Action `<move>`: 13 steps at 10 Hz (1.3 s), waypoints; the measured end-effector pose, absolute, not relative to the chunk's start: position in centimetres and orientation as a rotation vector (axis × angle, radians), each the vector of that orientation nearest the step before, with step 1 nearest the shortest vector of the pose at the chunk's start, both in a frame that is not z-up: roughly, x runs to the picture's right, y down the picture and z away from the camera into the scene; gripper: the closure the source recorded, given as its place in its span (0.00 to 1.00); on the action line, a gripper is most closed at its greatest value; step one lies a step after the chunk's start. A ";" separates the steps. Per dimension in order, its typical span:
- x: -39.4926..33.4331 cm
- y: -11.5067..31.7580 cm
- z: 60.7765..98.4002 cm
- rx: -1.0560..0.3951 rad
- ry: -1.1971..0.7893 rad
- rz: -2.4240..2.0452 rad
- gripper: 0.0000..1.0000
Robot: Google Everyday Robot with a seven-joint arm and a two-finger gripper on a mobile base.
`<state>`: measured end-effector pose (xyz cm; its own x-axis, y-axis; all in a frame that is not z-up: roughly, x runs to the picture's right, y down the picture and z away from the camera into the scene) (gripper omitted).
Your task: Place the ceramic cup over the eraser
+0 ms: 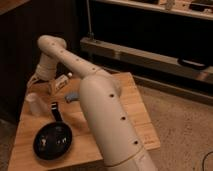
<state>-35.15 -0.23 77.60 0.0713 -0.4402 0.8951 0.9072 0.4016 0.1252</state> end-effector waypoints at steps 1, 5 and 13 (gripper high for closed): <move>-35.5 -0.3 77.7 -0.539 -1.053 -1.092 0.20; -35.7 -0.6 78.4 -0.468 -0.987 -0.976 0.20; -36.9 0.8 79.5 -0.426 -0.937 -0.954 0.20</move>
